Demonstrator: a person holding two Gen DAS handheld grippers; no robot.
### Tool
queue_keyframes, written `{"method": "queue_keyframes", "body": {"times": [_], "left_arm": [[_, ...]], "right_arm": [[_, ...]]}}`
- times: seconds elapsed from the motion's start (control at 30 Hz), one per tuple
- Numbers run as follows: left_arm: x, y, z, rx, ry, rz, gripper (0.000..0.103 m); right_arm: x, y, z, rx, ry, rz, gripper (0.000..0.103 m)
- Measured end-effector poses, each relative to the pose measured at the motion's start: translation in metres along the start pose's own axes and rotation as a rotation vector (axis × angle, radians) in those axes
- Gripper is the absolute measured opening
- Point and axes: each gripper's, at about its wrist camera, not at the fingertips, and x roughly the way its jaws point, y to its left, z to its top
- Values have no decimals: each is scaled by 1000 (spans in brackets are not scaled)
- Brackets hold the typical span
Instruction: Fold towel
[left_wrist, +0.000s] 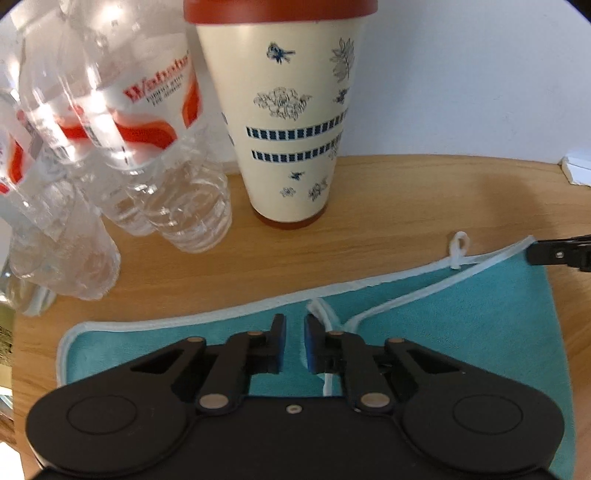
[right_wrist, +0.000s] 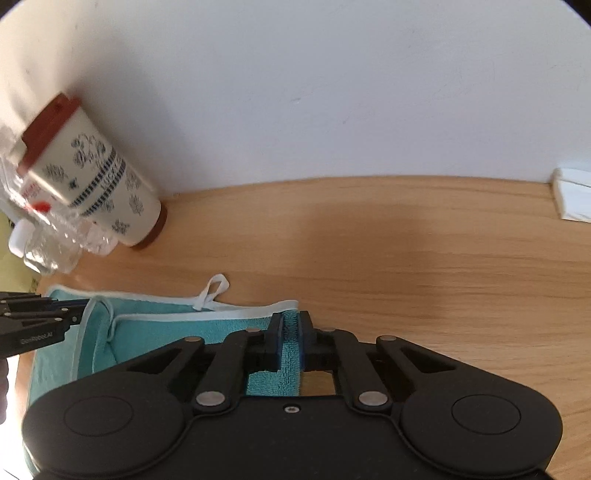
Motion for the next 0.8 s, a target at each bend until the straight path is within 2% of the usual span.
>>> {"method": "queue_keyframes", "body": {"times": [0.13, 0.27, 0.33, 0.37, 0.43, 0.5, 0.6, 0.67, 0.73, 0.8], "left_arm": [[-4, 5, 0, -23, -46, 19, 5], [4, 8, 0, -23, -39, 48, 5], [3, 11, -2, -33, -32, 36, 5], [1, 12, -2, -33, -27, 26, 5], [0, 15, -2, -26, -3, 3, 14], [-1, 19, 0, -23, 9, -26, 25], [1, 20, 4, -6, 34, -49, 27], [5, 18, 6, 23, 46, -62, 27], [11, 15, 9, 46, 65, -77, 34], [15, 13, 11, 52, 78, -89, 36]], "right_arm": [[-8, -4, -3, 47, -39, -14, 6], [-5, -5, -6, 16, -33, -130, 7], [-8, -4, -6, -20, -37, -99, 11], [-11, 1, -4, -70, -38, -67, 14], [-18, 16, 1, -213, -35, -15, 36], [-19, 30, 3, -352, -37, -37, 43], [-13, 45, 7, -515, -4, -35, 43], [-3, 50, 9, -577, 44, -13, 43], [10, 53, 9, -614, 81, -24, 43], [20, 55, 8, -637, 107, -34, 40]]}}
